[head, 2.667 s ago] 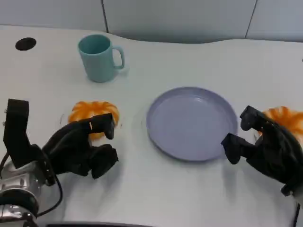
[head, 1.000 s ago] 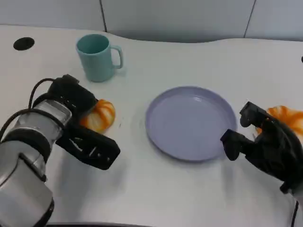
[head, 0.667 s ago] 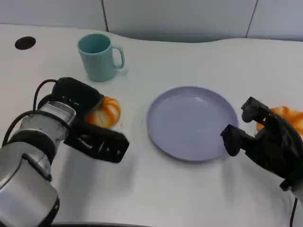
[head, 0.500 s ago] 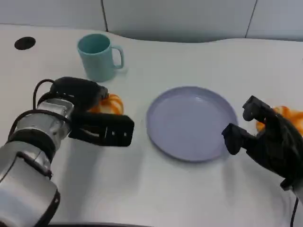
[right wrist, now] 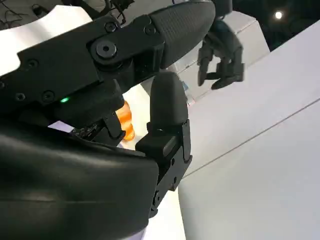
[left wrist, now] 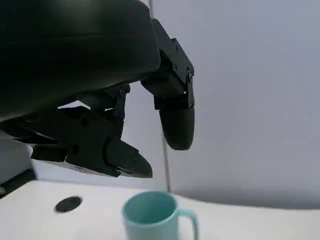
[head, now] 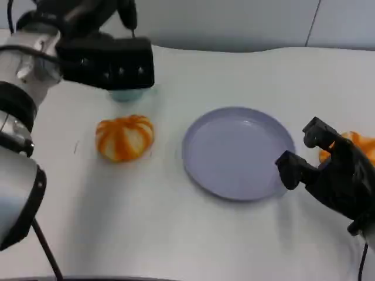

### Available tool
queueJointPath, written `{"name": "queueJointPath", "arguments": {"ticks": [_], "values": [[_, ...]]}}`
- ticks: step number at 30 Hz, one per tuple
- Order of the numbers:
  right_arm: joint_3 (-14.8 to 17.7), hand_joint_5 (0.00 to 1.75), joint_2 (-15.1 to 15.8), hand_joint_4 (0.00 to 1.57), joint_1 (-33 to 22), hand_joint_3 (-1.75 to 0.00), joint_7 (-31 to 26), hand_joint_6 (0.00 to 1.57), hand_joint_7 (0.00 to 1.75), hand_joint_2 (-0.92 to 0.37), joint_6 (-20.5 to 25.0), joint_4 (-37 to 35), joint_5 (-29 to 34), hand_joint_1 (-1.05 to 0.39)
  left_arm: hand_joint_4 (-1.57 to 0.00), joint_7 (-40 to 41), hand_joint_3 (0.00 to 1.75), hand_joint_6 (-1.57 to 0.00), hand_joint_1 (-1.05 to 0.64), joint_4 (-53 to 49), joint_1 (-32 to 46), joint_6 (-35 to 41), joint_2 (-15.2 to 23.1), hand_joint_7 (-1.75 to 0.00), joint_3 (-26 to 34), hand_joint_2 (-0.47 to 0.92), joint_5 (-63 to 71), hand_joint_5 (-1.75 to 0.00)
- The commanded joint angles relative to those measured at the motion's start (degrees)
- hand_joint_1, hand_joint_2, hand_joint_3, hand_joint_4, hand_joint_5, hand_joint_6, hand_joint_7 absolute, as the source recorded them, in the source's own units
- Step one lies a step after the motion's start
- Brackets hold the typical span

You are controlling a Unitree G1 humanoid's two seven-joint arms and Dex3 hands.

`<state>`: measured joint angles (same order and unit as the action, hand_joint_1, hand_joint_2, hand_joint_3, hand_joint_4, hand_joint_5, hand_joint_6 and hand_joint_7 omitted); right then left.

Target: Grasp the bread from the table and place it into the plate.

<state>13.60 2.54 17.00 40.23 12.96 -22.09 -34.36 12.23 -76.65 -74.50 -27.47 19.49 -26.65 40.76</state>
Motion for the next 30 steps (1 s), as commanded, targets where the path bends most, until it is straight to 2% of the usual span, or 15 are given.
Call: {"name": "queueJointPath", "arguments": {"ticks": [1,5,8,12,18,19,20,21,22,25,26,30], "values": [[0.7,1.75,0.4,0.85,0.3,0.0,-0.2,0.61,1.75,-0.87,0.0,-0.3,-0.3,-0.38,-0.79,-0.5,0.0,-0.87,-0.07,1.1,-5.0,-4.5,-0.4,-0.9,-0.1,0.84,-0.3,-1.56],[0.6,1.75,0.3,0.85,0.4,0.0,0.3,0.61,1.75,-0.88,-0.3,-0.7,-0.4,-0.37,-0.81,-0.2,0.01,-0.95,-0.04,1.2,-6.0,-5.3,-1.7,-0.66,-0.4,0.88,-0.1,-1.52],[0.6,1.75,0.3,0.85,0.5,0.0,0.3,0.61,1.75,-0.88,-0.4,-0.8,-0.4,-0.37,-0.81,-0.2,0.0,-0.97,-0.03,1.1,-6.0,-5.4,-1.7,-0.61,-0.4,0.88,-0.1,-1.52],[0.5,1.75,0.2,0.85,0.4,0.0,0.1,0.62,1.75,-0.87,-0.2,-0.7,-0.4,-0.37,-0.79,1.2,0.0,-1.02,0.01,1.1,-5.9,-6.1,-2.1,-0.7,-0.5,0.87,0.0,-1.6],[0.5,1.75,0.2,0.85,0.4,0.0,0.1,0.62,1.75,-0.87,-0.2,-0.7,-0.4,-0.37,-0.79,1.3,0.0,-1.01,0.01,1.0,-5.9,-6.2,-2.1,-0.74,-0.6,0.87,0.0,-1.61],[0.6,1.75,0.5,0.85,0.4,0.0,0.4,0.62,1.75,-0.87,0.0,-0.8,-0.6,-0.37,-0.79,-3.6,0.0,-1.0,0.01,-0.2,-3.8,-1.7,-3.6,-0.76,-3.3,0.87,2.4,-1.61],[0.7,1.75,0.7,0.85,0.4,0.0,0.6,0.62,1.75,-0.87,0.2,-0.9,-0.7,-0.38,-0.38,-7.3,0.13,-0.58,-0.52,-1.2,-2.2,1.7,-4.7,-0.38,-5.4,0.9,4.1,-0.9],[0.8,1.75,0.8,0.85,0.5,0.0,0.8,0.62,1.75,-0.87,0.4,-0.9,-0.8,-0.38,-0.3,-9.9,0.17,-0.46,-0.71,-1.7,-1.1,4.2,-5.5,-0.21,-6.9,0.91,5.2,-0.55],[0.8,1.75,0.8,0.85,0.5,0.0,0.8,0.62,1.75,-0.87,0.4,-1.0,-0.9,-0.38,-0.24,-11.3,0.2,-0.38,-0.82,-1.8,-0.6,5.6,-5.8,-0.1,-7.7,0.92,5.7,-0.33],[0.8,1.75,0.9,0.85,0.4,0.0,0.7,0.62,1.75,-0.87,0.5,-0.8,-0.7,-0.38,-0.22,-12.9,0.22,-0.34,-0.89,-1.8,0.6,7.6,-6.1,-0.03,-8.1,0.92,5.8,-0.19],[0.9,1.75,0.9,0.85,0.3,0.0,0.5,0.62,1.75,-0.87,0.8,-0.7,-0.8,-0.38,-0.17,-13.9,0.28,-0.26,-0.91,-2.1,1.6,8.9,-6.4,-0.01,-8.4,0.92,5.9,-0.13],[0.9,1.75,1.0,0.84,0.3,0.0,0.8,0.61,1.75,-0.87,0.5,-0.8,-0.6,-0.38,-0.14,-15.3,0.33,-0.19,-0.93,-2.5,3.3,11.7,-6.7,0.0,-9.3,0.92,6.1,-0.08]]}}
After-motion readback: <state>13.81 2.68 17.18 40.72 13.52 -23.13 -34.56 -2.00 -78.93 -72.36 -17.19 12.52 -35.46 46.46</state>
